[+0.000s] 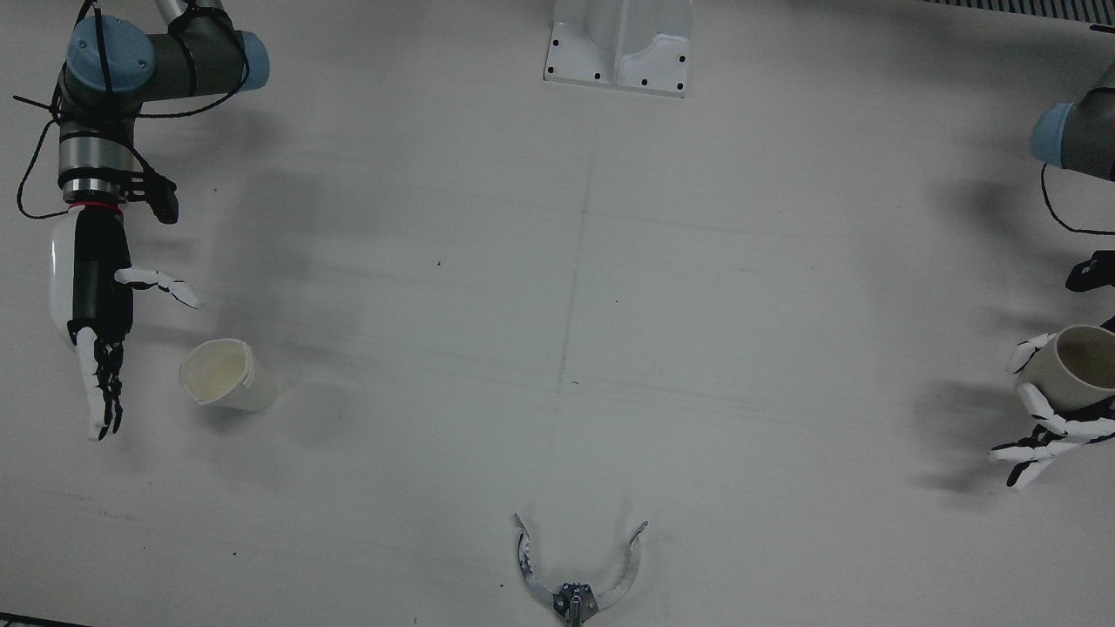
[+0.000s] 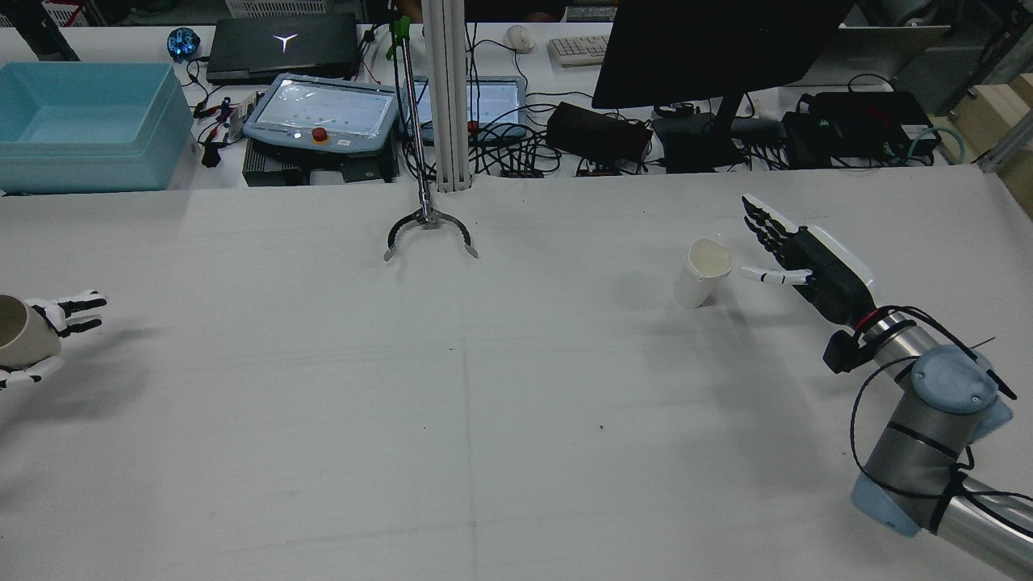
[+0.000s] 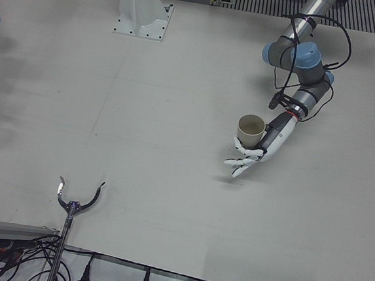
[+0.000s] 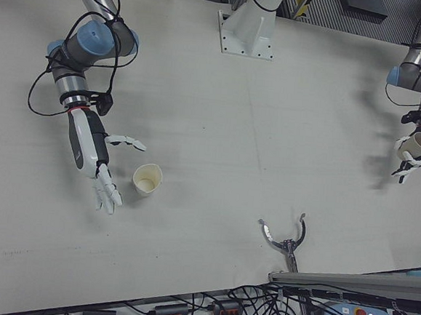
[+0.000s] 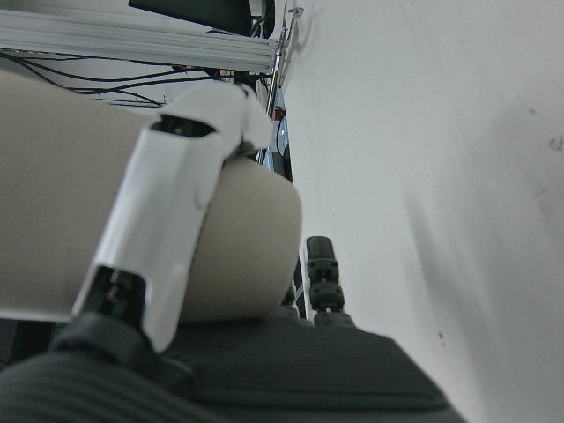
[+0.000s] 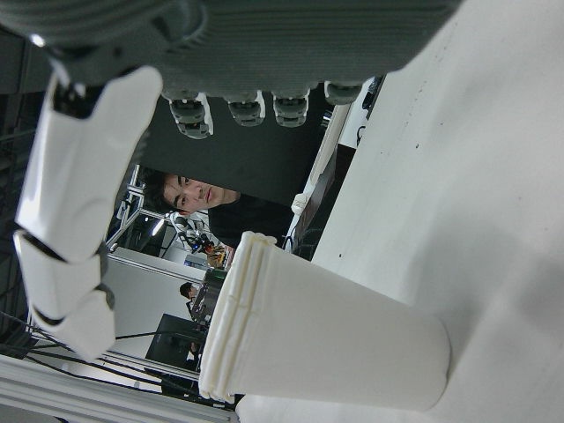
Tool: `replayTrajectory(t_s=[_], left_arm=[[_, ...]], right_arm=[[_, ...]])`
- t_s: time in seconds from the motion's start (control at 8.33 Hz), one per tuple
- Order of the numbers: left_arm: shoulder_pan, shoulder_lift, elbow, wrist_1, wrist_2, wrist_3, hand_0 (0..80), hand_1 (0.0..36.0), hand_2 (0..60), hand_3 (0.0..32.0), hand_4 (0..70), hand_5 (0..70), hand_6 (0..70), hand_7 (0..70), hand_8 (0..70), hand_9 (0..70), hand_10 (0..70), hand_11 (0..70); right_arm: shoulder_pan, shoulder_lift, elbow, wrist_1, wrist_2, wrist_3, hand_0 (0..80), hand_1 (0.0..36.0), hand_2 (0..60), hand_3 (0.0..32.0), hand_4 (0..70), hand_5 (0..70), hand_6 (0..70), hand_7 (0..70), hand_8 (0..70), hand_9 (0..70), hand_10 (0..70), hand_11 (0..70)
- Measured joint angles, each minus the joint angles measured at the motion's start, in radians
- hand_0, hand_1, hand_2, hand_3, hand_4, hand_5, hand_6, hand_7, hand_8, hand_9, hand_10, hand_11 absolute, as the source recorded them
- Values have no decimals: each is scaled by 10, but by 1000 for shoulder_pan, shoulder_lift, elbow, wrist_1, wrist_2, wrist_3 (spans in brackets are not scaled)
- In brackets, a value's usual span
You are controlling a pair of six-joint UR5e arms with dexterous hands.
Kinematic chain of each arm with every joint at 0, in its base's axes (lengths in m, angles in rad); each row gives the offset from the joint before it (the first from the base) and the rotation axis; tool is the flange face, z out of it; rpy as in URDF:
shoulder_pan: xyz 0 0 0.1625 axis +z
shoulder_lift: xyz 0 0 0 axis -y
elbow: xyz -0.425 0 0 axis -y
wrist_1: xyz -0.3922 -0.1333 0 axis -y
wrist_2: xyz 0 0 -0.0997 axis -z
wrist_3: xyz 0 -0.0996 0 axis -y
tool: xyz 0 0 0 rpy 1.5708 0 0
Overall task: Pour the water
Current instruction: 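Wrap the right hand fingers around the white paper cup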
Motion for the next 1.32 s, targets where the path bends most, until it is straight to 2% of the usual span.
replayTrajectory(t_s=[0.48, 0.6, 0.84, 1.08, 1.32], left_arm=[[-1, 4, 11, -9, 0, -1, 800, 360, 600, 0, 700, 700, 322, 153, 119, 60, 120, 204], [-1, 3, 13, -10, -1, -1, 800, 360, 600, 0, 700, 700, 322, 153, 119, 59, 119, 203], [-1, 4, 12, -11, -1, -1, 800, 360, 600, 0, 700, 700, 321, 154, 119, 59, 119, 202], [-1, 3, 9, -11, -1, -1, 800, 360, 600, 0, 700, 700, 322, 157, 118, 59, 118, 201], [-3, 5, 2, -11, 0, -1, 800, 360, 600, 0, 700, 700, 320, 154, 117, 56, 117, 200]], right_arm=[[-27, 33, -54, 10, 13, 8, 487, 202, 234, 18, 0, 71, 82, 17, 60, 43, 0, 0], [-30, 36, -58, 9, 22, 4, 509, 234, 227, 30, 0, 76, 47, 0, 35, 12, 0, 0], [-60, 37, -70, 13, 98, -17, 513, 244, 239, 0, 0, 71, 1, 0, 31, 9, 0, 0], [-100, 36, -117, 126, 234, -84, 528, 257, 232, 0, 0, 69, 0, 0, 18, 0, 0, 0], [-128, 42, -177, 249, 324, -134, 542, 273, 250, 26, 0, 83, 35, 0, 20, 0, 0, 0]])
